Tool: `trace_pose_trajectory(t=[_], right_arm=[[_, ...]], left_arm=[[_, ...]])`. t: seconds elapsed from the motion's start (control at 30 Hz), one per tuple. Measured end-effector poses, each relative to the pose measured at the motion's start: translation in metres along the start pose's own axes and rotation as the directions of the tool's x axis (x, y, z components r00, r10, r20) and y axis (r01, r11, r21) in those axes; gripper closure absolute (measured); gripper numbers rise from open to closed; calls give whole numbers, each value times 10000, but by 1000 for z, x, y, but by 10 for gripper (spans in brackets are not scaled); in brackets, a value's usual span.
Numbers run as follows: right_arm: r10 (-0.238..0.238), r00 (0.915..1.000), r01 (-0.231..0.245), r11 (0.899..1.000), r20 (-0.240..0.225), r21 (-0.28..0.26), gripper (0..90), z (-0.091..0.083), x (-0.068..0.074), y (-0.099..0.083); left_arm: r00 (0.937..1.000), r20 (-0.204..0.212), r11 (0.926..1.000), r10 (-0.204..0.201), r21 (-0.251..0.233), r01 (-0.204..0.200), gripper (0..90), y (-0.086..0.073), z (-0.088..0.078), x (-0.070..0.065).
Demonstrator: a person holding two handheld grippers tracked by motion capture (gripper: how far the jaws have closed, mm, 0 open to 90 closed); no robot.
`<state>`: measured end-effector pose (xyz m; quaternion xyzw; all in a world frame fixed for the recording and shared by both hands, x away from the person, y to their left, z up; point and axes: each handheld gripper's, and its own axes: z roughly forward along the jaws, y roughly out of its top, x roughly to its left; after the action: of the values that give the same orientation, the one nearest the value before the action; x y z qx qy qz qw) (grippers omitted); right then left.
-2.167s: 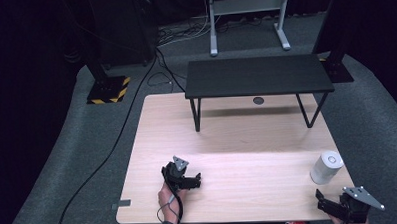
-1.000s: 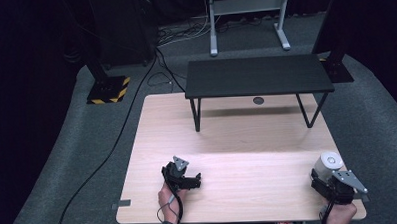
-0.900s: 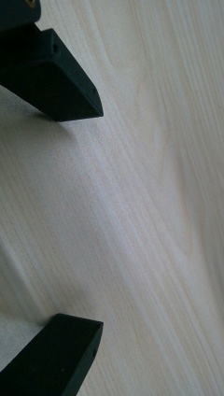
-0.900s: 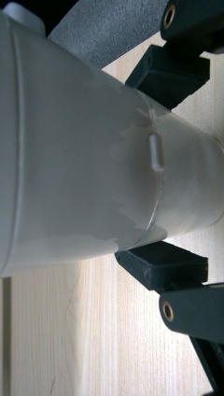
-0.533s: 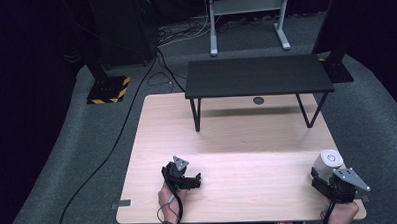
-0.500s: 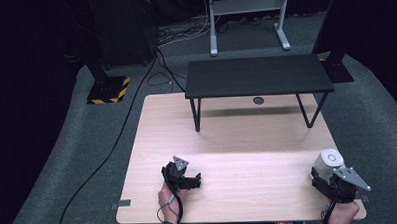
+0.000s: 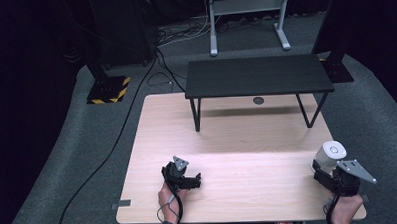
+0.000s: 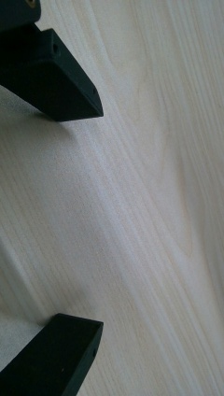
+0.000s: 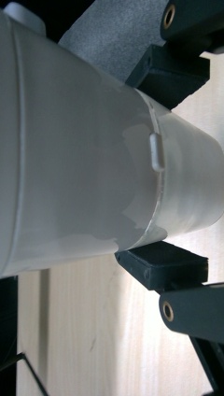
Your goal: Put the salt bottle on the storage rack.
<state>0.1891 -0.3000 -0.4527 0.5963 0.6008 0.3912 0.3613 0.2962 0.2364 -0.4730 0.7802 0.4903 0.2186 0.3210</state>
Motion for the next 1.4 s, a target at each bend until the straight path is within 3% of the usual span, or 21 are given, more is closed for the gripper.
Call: trace_pose_trajectory(t=[0.97, 1.4], right_arm=[[-633, 9954, 594, 9967, -722, -548, 290, 9, 5, 78], [-990, 9893, 917, 9932, -1068, -718, 290, 19, 15, 115]], left_arm=[[10000, 38, 10000, 4, 14, -4, 2, 0, 0, 1], [10000, 68, 10000, 5, 19, -5, 2, 0, 0, 1]])
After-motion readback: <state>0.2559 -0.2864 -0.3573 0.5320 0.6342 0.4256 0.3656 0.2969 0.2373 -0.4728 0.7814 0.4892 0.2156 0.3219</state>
